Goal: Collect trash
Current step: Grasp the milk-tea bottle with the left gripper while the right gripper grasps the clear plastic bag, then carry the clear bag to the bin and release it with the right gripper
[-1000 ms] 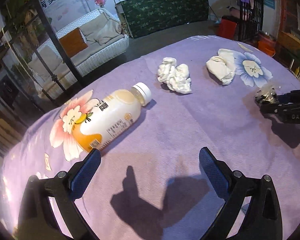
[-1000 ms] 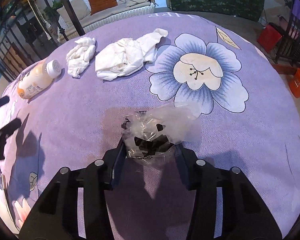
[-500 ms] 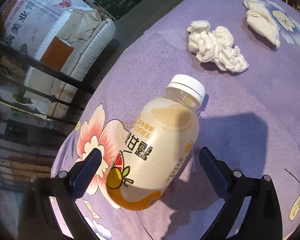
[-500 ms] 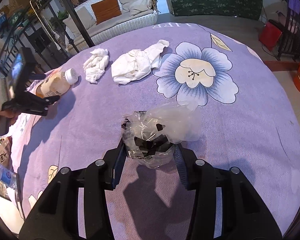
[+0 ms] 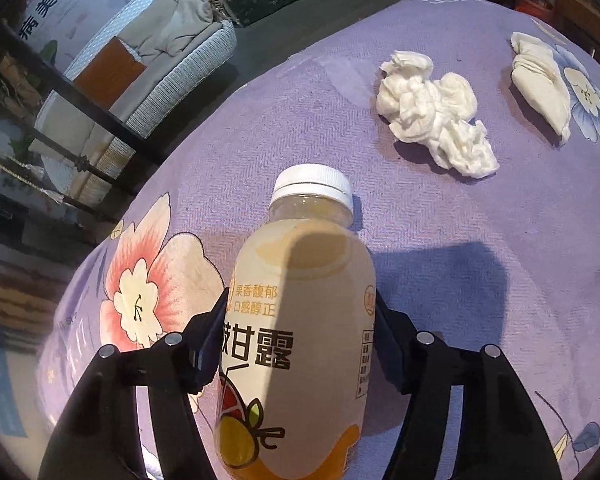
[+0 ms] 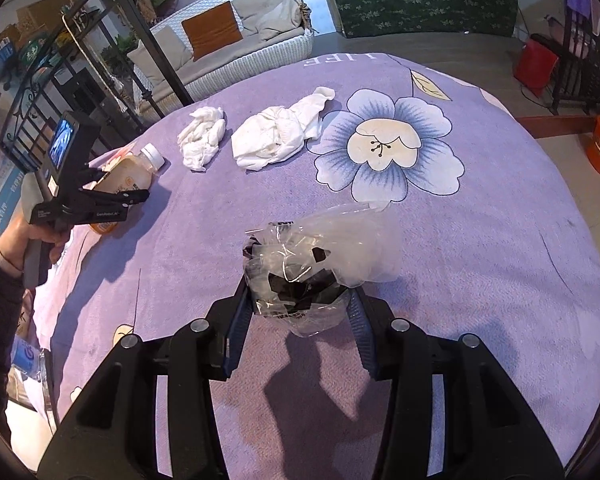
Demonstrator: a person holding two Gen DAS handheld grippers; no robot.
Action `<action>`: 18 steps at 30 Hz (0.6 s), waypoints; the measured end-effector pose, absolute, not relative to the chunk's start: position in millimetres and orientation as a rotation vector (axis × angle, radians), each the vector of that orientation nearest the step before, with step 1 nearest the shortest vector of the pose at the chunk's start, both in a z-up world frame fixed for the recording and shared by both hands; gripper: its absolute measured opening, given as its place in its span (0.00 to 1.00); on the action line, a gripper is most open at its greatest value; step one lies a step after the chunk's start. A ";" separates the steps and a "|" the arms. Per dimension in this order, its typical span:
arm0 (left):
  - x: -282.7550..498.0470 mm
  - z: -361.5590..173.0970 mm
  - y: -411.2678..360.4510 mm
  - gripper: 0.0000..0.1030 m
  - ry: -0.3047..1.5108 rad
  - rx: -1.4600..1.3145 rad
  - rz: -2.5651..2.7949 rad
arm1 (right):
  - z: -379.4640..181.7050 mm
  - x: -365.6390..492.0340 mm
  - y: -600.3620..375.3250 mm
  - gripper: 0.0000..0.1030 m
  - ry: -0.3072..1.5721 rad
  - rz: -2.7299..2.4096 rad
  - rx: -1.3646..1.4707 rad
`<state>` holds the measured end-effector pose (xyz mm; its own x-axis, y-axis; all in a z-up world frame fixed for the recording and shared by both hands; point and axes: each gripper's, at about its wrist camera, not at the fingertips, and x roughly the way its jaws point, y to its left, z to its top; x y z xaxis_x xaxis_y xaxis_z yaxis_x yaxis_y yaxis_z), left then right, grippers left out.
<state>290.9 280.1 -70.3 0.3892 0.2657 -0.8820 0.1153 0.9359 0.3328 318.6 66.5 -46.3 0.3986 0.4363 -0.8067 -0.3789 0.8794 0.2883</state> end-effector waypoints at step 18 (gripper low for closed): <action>206.7 -27.7 177.1 0.60 0.924 0.155 0.013 | -31.3 264.5 10.4 0.45 0.924 0.464 0.112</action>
